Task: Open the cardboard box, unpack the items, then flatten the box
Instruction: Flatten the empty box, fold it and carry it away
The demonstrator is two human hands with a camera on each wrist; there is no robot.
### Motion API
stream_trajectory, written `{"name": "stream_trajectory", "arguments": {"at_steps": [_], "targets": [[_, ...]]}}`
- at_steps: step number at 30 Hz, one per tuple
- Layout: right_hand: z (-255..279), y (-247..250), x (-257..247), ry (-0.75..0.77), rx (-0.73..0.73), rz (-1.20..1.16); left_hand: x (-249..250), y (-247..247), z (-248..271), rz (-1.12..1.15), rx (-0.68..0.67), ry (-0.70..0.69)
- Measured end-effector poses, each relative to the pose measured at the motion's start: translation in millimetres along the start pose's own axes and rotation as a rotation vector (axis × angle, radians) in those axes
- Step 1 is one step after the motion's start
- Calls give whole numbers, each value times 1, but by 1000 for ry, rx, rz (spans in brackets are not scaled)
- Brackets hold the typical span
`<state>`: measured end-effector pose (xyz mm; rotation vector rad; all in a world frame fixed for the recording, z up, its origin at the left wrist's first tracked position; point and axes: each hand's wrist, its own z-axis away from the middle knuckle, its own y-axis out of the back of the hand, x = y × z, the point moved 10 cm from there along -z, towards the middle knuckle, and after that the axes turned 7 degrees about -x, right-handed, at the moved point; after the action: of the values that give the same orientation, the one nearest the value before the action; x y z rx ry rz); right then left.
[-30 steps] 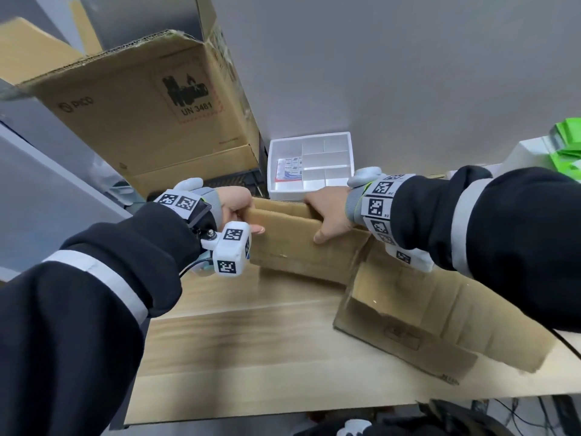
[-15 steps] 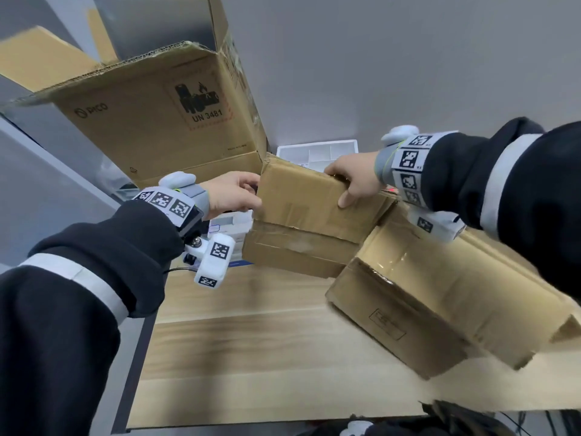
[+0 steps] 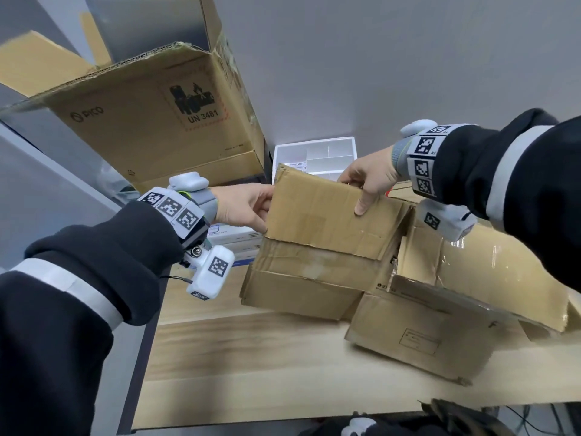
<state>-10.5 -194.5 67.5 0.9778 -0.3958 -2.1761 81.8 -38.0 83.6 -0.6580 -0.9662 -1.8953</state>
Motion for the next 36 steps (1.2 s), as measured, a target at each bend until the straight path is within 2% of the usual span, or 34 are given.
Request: {"name": "stream_trajectory", "arguments": {"at_steps": [7,11,18,26,36], "targets": [[-12,-24,13,36,-94,-162,7,-19,-2,95,-114,-31],[-20,-33,12,48,-90,-209,5,-27,-3,65,-191,-15],[-30,-38,14,27,-3,-197,4,-36,-4,22,-182,0],[-35,-50,20,38,-58,-232,7,-40,-3,-50,-112,-4],[-43,-64,29,22,-55,-214,9,-47,-14,-72,-81,-13]]}}
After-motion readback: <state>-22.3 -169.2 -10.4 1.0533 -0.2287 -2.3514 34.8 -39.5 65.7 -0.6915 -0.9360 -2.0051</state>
